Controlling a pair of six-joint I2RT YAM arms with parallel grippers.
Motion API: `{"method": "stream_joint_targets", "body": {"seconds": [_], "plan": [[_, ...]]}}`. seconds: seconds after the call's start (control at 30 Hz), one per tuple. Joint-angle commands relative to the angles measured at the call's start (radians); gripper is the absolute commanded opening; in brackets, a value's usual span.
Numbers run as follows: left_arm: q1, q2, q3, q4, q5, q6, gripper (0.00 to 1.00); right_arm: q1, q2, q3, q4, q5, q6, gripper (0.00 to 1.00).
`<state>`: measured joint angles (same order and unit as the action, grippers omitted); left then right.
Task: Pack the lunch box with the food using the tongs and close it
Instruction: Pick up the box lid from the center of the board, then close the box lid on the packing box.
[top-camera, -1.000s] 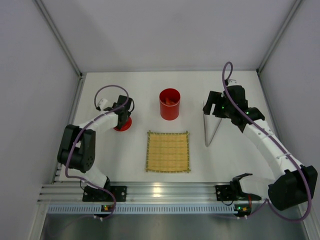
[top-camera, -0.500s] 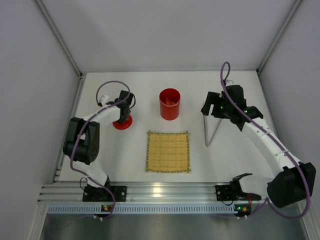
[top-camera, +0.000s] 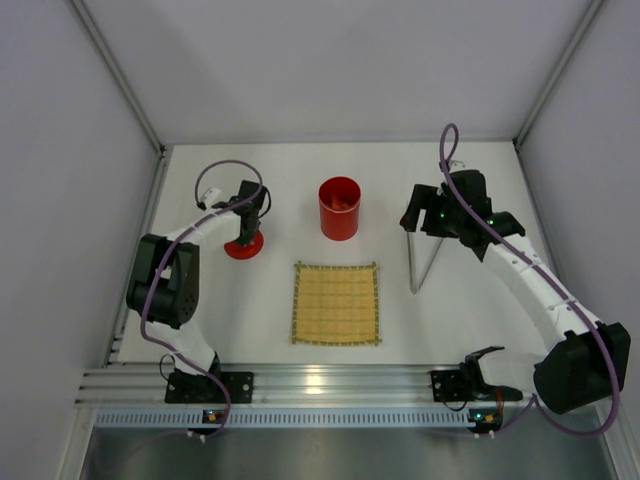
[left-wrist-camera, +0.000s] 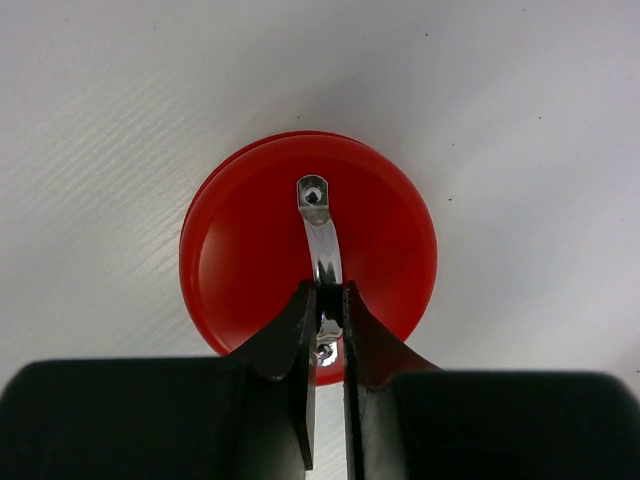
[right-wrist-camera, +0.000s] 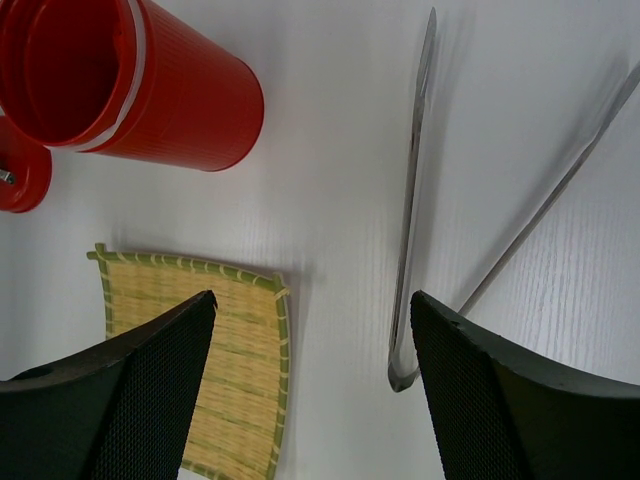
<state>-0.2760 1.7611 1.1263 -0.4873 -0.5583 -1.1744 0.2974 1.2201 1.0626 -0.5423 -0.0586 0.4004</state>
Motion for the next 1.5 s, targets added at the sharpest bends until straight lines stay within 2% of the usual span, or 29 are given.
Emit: {"method": "stream_joint_targets", "body": {"seconds": [0.0,0.13,0.27,0.3,0.37,0.4,0.47,0.5,0.6,0.63,0.73,0.83,1.0,1.2,1.47], "plan": [[0.008,-0.044,0.043,-0.002,-0.003,0.094,0.00,-0.021,-0.013,0.022,0.016,-0.010,-0.014,0.77],[0.008,-0.090,0.088,0.025,0.027,0.247,0.00,-0.021,-0.014,0.023,0.015,-0.010,-0.009,0.77],[0.008,-0.126,0.182,0.049,0.156,0.427,0.00,-0.021,-0.021,0.033,0.004,-0.001,-0.012,0.77],[0.006,-0.121,0.252,0.038,0.237,0.467,0.00,-0.023,-0.024,0.037,-0.005,0.002,-0.012,0.77],[-0.002,-0.101,0.350,-0.035,0.302,0.548,0.00,-0.024,-0.025,0.049,-0.013,0.005,-0.012,0.77],[-0.009,-0.065,0.466,-0.071,0.375,0.573,0.00,-0.024,-0.027,0.054,-0.015,0.005,-0.012,0.77],[-0.023,-0.020,0.596,-0.146,0.443,0.633,0.00,-0.026,-0.027,0.068,-0.022,0.005,-0.011,0.77],[-0.041,0.026,0.725,-0.219,0.490,0.650,0.00,-0.027,-0.019,0.071,-0.027,0.008,-0.011,0.77],[-0.086,0.121,0.906,-0.351,0.521,0.702,0.00,-0.026,-0.013,0.079,-0.036,0.008,-0.012,0.77],[-0.095,0.144,1.006,-0.378,0.544,0.716,0.00,-0.026,-0.011,0.079,-0.038,0.008,-0.011,0.77],[-0.146,0.230,1.154,-0.454,0.583,0.740,0.00,-0.027,-0.014,0.073,-0.038,0.009,-0.009,0.77],[-0.204,0.288,1.210,-0.481,0.583,0.760,0.00,-0.027,-0.017,0.071,-0.042,0.008,-0.009,0.77],[-0.282,0.325,1.221,-0.448,0.569,0.768,0.00,-0.027,-0.019,0.074,-0.051,0.014,-0.012,0.76],[-0.301,0.389,1.280,-0.468,0.529,0.754,0.00,-0.029,-0.021,0.062,-0.050,0.017,-0.014,0.76],[-0.302,0.399,1.262,-0.504,0.514,0.745,0.00,-0.029,-0.019,0.053,-0.042,0.013,-0.011,0.75]]}}
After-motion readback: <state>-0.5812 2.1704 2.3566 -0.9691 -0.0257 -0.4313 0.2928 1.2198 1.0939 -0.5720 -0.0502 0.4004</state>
